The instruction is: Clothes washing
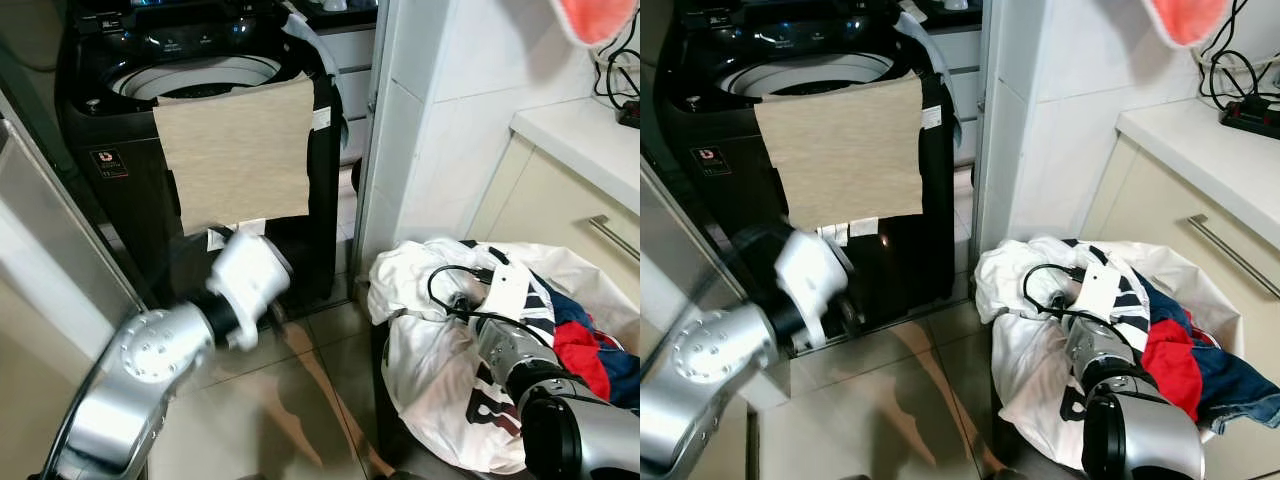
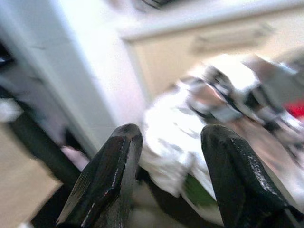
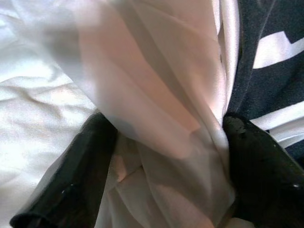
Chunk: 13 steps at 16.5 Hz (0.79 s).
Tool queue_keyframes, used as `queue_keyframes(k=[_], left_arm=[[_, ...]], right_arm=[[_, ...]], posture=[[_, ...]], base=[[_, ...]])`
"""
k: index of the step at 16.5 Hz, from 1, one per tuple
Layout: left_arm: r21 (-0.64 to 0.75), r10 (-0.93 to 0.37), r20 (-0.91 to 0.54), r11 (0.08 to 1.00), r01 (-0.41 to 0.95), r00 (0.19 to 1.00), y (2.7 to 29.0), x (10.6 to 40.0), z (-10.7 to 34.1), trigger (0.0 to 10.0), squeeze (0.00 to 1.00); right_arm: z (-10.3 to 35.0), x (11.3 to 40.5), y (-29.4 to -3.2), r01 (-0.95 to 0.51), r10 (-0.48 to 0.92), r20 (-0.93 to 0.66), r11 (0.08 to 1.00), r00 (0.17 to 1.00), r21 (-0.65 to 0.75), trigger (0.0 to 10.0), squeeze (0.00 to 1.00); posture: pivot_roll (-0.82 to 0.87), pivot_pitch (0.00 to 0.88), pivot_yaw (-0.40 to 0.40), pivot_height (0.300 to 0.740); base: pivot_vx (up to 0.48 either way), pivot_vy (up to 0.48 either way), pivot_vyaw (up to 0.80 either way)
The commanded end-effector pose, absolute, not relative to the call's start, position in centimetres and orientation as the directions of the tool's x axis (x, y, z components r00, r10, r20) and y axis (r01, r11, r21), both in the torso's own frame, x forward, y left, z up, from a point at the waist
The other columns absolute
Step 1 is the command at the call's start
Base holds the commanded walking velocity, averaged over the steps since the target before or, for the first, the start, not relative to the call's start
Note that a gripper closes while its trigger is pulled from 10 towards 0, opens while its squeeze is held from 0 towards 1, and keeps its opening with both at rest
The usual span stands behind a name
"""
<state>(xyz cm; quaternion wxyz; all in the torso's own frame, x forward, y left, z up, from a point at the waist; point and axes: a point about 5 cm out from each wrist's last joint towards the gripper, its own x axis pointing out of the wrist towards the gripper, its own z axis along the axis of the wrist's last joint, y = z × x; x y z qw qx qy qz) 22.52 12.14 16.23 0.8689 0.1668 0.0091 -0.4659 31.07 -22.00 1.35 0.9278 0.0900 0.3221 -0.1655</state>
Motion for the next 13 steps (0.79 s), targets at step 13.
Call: queue_keyframes(k=[13], left_arm=[[0.312,-0.823,-0.188,0.467,0.827,0.536,11.6,23.1,13.8,10.0,0.0]], right_arm=[[9.5,36.5,-22.6,0.272,-0.256,-0.306,0.962,0.917,0.01,0.0,0.0]], posture=[[0.02,0.0,0.046,0.74]], base=[[0.0,0.0,0.0]])
